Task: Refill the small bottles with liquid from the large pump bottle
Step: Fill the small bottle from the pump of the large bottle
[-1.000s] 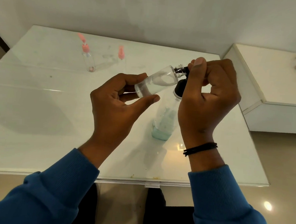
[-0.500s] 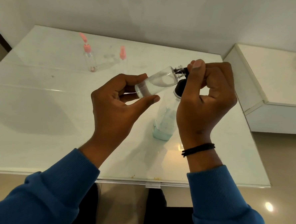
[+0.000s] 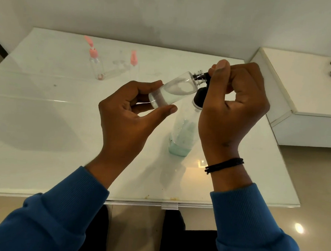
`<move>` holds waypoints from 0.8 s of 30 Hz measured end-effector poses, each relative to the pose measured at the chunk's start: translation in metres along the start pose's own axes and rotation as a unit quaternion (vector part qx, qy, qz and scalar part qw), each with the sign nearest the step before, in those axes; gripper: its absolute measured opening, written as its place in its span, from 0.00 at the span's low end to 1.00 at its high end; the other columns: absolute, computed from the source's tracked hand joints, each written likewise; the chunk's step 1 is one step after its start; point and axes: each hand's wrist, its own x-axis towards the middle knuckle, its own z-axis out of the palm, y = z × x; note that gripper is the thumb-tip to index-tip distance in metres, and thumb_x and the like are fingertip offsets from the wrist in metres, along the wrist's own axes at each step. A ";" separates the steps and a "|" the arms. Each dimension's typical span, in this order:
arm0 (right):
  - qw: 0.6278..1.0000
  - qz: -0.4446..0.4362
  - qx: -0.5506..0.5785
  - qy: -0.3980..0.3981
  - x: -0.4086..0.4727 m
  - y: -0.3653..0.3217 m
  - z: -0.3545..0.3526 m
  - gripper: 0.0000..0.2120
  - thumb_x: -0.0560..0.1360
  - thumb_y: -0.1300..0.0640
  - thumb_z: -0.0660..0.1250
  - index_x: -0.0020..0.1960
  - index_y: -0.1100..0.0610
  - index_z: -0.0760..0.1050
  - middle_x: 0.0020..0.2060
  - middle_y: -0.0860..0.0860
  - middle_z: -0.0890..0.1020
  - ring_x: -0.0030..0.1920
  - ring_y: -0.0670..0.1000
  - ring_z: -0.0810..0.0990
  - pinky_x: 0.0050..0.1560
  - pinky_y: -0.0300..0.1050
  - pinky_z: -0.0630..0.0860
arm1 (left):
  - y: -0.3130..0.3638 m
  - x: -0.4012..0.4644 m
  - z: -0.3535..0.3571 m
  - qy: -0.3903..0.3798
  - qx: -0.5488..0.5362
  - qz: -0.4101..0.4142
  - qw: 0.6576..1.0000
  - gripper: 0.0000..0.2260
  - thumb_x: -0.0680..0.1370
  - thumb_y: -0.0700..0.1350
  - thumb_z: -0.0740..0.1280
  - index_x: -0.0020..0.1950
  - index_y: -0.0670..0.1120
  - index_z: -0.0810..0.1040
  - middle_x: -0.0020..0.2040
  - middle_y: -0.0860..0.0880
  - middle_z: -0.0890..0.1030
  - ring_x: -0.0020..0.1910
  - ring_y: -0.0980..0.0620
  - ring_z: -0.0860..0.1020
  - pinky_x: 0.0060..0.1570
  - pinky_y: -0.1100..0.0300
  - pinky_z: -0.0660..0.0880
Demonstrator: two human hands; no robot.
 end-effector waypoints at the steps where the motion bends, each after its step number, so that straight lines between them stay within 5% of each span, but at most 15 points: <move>1: 1.000 -0.001 0.000 0.001 0.000 0.000 0.000 0.15 0.80 0.61 0.66 0.36 0.63 0.79 0.34 0.52 0.79 0.35 0.58 0.76 0.35 0.59 0.71 | 0.000 0.000 0.000 0.000 -0.001 -0.001 1.000 0.20 0.69 0.44 0.82 0.58 0.45 0.82 0.53 0.54 0.84 0.51 0.54 0.85 0.50 0.64 0.81; 24: 1.000 0.000 -0.001 0.005 -0.002 -0.001 0.001 0.15 0.80 0.62 0.66 0.35 0.62 0.78 0.34 0.49 0.77 0.35 0.56 0.75 0.34 0.58 0.71 | -0.001 -0.001 0.001 0.000 0.012 0.015 1.000 0.19 0.70 0.43 0.82 0.58 0.45 0.81 0.52 0.56 0.83 0.52 0.58 0.84 0.50 0.67 0.81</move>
